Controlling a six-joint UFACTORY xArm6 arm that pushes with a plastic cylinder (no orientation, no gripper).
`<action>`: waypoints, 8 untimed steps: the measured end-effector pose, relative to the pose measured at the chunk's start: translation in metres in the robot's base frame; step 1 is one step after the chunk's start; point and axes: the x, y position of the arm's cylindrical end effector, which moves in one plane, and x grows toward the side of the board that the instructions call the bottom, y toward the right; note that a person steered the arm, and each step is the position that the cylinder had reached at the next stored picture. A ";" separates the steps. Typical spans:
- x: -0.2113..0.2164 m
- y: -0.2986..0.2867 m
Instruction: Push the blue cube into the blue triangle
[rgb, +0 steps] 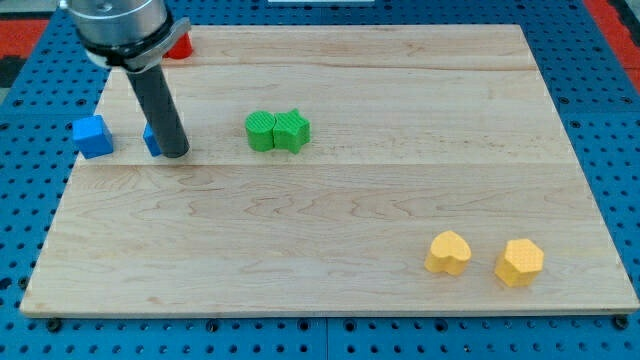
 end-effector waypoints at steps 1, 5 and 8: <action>-0.008 -0.017; 0.008 -0.122; -0.012 -0.115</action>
